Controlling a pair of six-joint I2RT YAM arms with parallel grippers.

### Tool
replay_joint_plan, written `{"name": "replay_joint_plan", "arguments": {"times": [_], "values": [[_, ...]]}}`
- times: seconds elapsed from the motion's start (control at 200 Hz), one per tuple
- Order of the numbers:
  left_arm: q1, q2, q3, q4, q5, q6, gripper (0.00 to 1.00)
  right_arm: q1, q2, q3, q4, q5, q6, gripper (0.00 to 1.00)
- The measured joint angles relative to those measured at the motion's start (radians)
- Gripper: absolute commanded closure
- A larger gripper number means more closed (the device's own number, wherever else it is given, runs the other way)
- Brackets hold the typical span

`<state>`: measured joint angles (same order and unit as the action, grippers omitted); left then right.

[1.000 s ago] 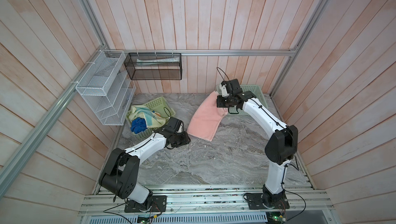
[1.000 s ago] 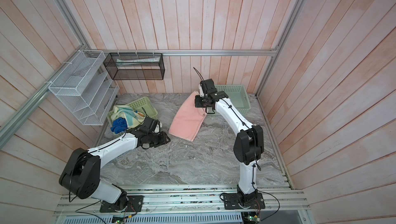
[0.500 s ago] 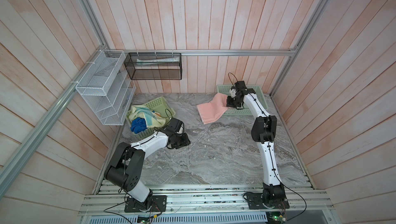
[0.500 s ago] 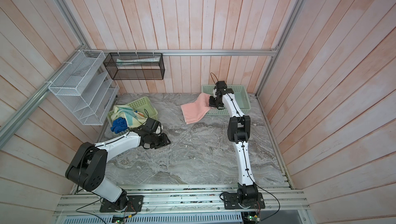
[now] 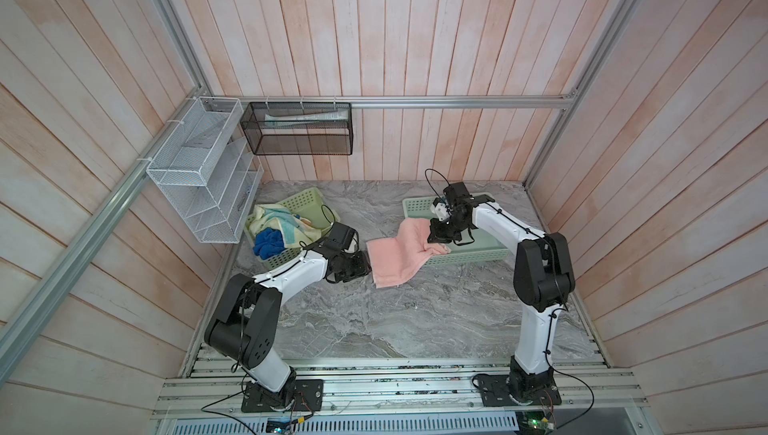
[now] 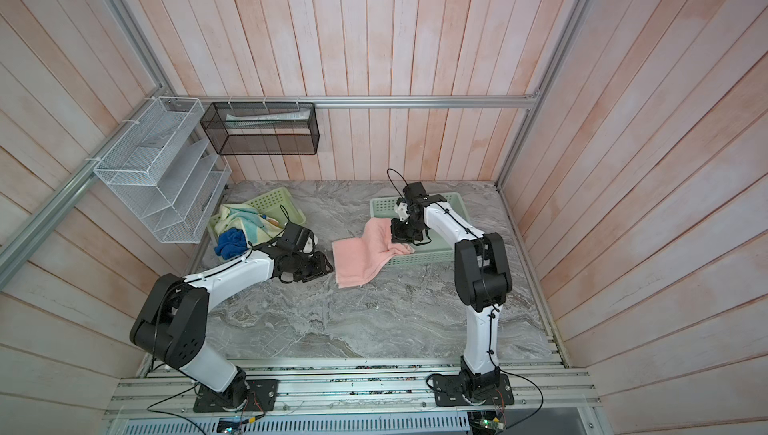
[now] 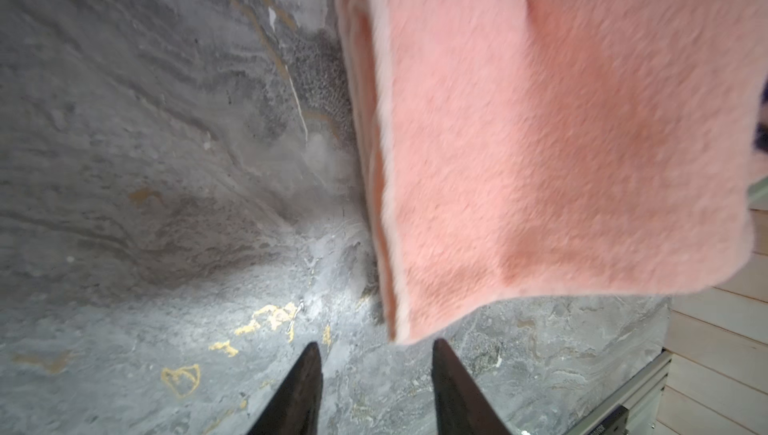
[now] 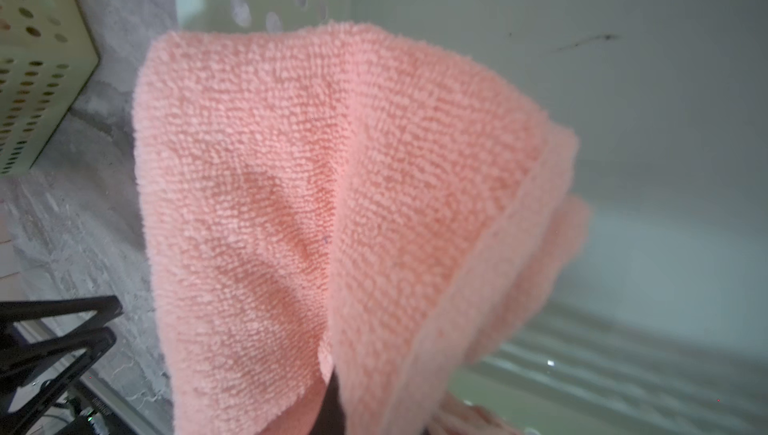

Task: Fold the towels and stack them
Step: 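Carry the pink towel over the mint-green basket with the right gripper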

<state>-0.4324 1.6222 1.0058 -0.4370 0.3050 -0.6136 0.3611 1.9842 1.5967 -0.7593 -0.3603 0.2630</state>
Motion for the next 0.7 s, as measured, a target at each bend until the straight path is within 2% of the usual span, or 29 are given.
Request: {"name": "replay_joint_plan", "arguments": {"times": [0.17,0.52,0.7], "values": [[0.006,-0.015,0.048,-0.019,-0.022,0.005,0.55,0.046,-0.09,0.036,-0.005,0.023,0.045,1.0],[0.014,-0.048,0.095,-0.042,-0.053,0.023,0.54,0.059,-0.175,0.402,-0.107,0.085,0.077,1.0],[0.014,-0.071,0.121,-0.042,-0.056,0.035,0.55,0.042,-0.187,0.397,-0.129,0.127,0.085,1.0]]}}
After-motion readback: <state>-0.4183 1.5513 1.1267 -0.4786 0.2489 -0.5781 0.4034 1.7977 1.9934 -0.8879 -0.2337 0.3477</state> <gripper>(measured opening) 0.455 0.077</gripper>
